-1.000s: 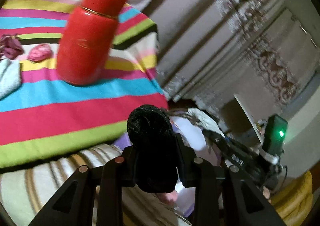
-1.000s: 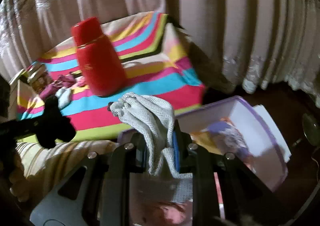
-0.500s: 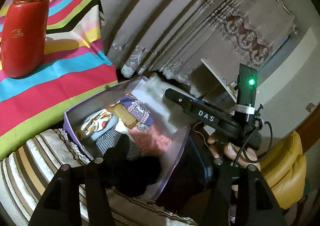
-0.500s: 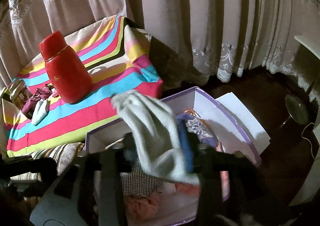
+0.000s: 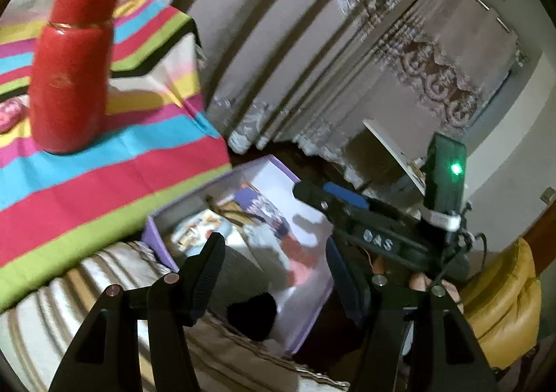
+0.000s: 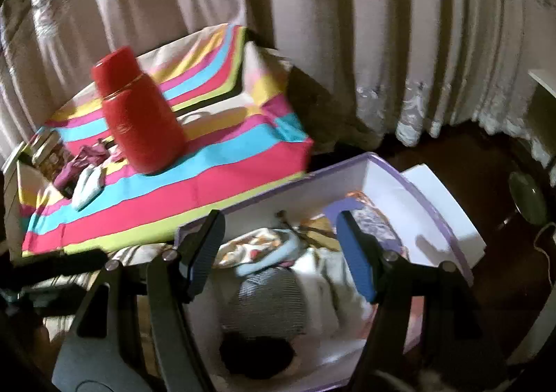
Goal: Organize soft objects
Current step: 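Move both open grippers back over the bed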
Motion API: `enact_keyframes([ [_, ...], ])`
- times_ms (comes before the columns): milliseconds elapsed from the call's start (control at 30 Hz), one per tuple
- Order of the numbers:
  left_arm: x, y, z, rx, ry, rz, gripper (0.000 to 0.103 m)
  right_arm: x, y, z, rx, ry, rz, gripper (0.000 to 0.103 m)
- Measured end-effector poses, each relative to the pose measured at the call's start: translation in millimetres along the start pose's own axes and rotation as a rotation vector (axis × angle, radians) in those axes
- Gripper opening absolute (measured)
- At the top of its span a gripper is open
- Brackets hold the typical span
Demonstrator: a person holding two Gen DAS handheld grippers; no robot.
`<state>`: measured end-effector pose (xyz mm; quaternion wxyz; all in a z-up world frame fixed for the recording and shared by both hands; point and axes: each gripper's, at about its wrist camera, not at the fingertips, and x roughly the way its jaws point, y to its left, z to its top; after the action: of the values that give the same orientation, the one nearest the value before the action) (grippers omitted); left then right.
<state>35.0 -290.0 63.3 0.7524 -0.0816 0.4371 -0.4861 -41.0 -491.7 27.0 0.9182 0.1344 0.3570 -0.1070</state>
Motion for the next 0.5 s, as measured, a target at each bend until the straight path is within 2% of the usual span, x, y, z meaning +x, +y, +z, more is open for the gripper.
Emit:
enact_keyframes([
  [267, -46.6, 29.9, 24.1, -0.003, -0.104, 0.103, 0.061, -2.4, 58.2, 7.9, -0.104, -0.004, 0.115, 0.070],
  [500, -95.3, 77.4, 41.7, -0.057, -0.194, 0.228, 0.061, -0.5, 110.6, 21.0, -0.185, -0.004, 0.196, 0.070],
])
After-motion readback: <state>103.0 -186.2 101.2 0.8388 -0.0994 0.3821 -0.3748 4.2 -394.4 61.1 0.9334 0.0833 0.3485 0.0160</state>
